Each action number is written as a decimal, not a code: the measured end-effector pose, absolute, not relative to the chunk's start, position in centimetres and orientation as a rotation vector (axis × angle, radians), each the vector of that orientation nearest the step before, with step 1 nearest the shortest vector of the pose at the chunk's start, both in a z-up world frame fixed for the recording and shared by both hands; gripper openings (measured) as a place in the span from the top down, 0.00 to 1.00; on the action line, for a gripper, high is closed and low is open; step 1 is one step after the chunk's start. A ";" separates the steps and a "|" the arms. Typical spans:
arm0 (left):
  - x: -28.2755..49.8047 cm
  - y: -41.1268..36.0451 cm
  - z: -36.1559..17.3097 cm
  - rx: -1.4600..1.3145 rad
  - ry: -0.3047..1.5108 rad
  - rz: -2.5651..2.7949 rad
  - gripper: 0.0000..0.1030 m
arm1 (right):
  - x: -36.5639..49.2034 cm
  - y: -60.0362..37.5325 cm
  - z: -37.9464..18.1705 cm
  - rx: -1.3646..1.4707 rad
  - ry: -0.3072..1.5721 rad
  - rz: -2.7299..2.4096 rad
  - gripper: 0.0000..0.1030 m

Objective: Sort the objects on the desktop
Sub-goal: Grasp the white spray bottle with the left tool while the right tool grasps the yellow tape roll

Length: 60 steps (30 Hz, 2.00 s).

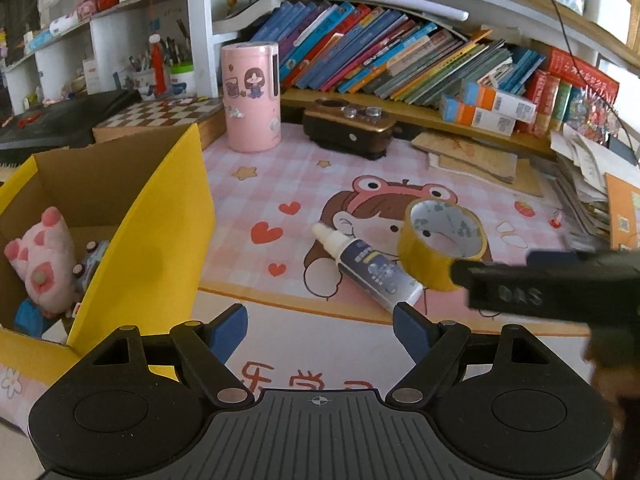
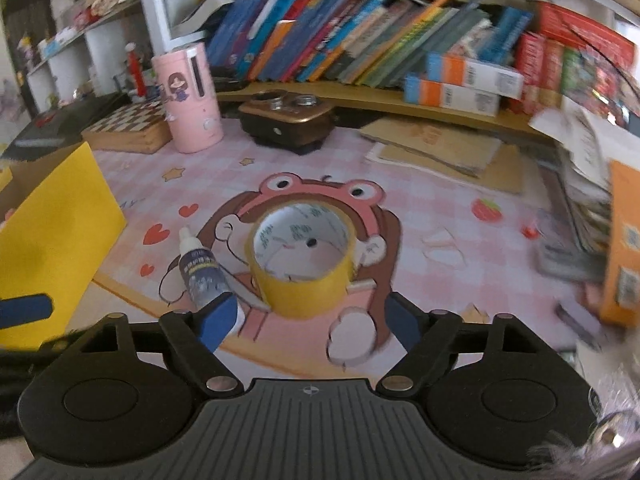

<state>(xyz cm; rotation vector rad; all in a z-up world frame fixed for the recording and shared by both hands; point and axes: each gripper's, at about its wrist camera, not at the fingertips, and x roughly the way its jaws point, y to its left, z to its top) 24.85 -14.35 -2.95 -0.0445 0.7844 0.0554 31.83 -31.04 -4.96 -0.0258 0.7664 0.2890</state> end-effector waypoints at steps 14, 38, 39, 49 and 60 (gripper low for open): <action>25.6 -14.4 -3.2 -0.025 0.810 0.092 0.20 | 37.8 -29.1 -9.0 -0.089 0.827 0.318 0.20; 33.5 -19.9 -7.4 -0.012 0.865 0.031 0.21 | 32.3 -36.2 -3.9 0.045 0.713 0.121 0.22; 33.6 -20.0 -7.7 0.000 0.874 0.037 0.22 | 32.1 -36.2 -3.8 0.041 0.710 0.123 0.22; 32.7 -18.4 -8.4 -0.022 0.862 0.091 0.59 | 31.4 -35.9 -3.9 0.037 0.728 0.141 0.22; 30.9 -17.3 -6.6 -0.055 0.841 -0.011 0.70 | 30.2 -35.2 -3.8 0.027 0.737 0.181 0.22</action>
